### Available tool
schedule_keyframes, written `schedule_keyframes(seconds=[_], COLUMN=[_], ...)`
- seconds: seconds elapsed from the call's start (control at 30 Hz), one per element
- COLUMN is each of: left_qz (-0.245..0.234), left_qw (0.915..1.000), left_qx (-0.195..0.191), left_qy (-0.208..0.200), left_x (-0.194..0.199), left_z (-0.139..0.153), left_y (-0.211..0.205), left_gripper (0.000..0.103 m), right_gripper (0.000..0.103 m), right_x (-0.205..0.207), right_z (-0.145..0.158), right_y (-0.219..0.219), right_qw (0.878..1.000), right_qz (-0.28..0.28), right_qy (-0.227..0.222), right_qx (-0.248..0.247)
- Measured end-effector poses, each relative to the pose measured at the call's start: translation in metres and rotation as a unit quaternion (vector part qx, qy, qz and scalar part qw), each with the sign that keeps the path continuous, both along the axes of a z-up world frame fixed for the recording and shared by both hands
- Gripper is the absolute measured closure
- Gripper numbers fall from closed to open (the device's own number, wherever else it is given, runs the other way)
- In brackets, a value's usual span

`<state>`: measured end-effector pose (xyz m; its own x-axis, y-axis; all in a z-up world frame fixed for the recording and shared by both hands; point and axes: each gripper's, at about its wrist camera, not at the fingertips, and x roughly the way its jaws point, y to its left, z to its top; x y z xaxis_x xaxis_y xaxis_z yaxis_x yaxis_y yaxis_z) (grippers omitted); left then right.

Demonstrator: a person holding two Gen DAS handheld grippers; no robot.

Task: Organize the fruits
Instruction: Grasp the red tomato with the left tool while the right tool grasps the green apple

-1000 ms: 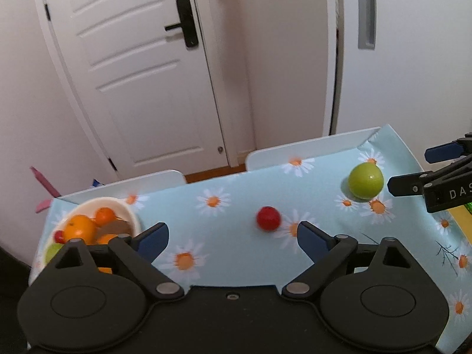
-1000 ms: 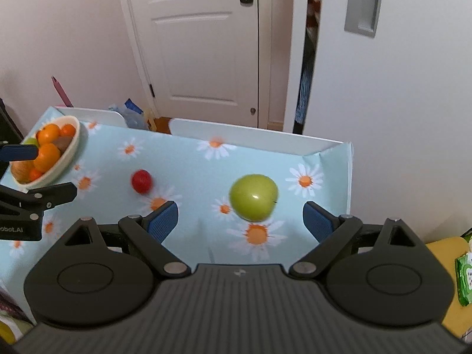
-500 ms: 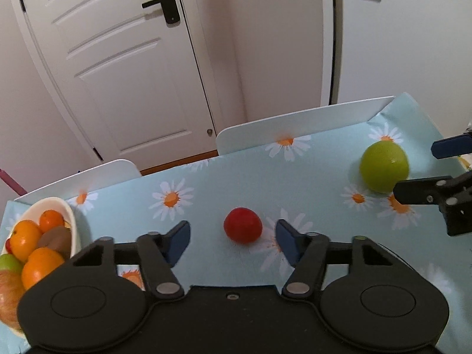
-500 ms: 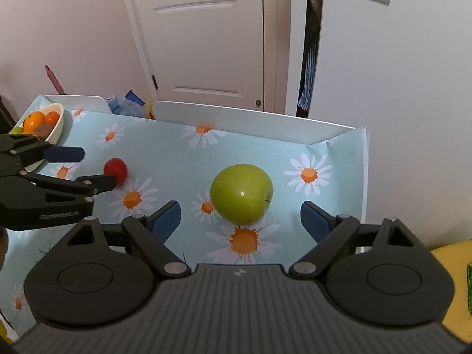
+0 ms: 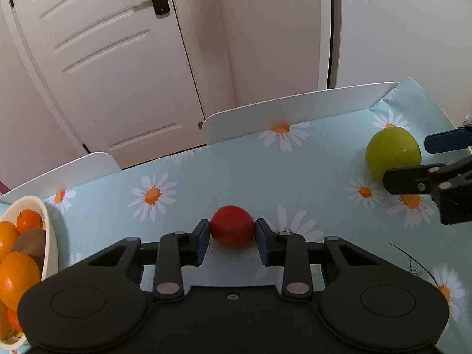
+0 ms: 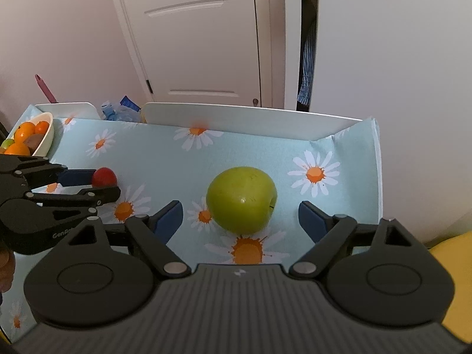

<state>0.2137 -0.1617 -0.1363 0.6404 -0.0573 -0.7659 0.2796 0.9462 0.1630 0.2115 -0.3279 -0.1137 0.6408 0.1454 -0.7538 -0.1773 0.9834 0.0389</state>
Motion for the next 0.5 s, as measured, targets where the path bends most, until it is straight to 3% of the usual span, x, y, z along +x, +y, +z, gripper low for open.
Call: schedule_keyframes(seconds=[0.07,0.5], left_qz=[-0.002,-0.018], left_qw=[1.0,0.9998], left_qx=[0.0,0.008], left_qy=[0.001,0.004], left_x=[-0.002,-0.014], left_z=[0.0,0.001], left_y=[0.0,0.005], left_gripper=[0.066,0.066], right_gripper=[0.012,0.018], right_x=[0.002,0.01], right_z=[-0.002,-0.011], right_y=[0.001,0.005], right_qw=[1.0,1.0], right_qz=[0.001,-0.014], right_qy=[0.002,0.005], right_qx=[-0.003,-0.019])
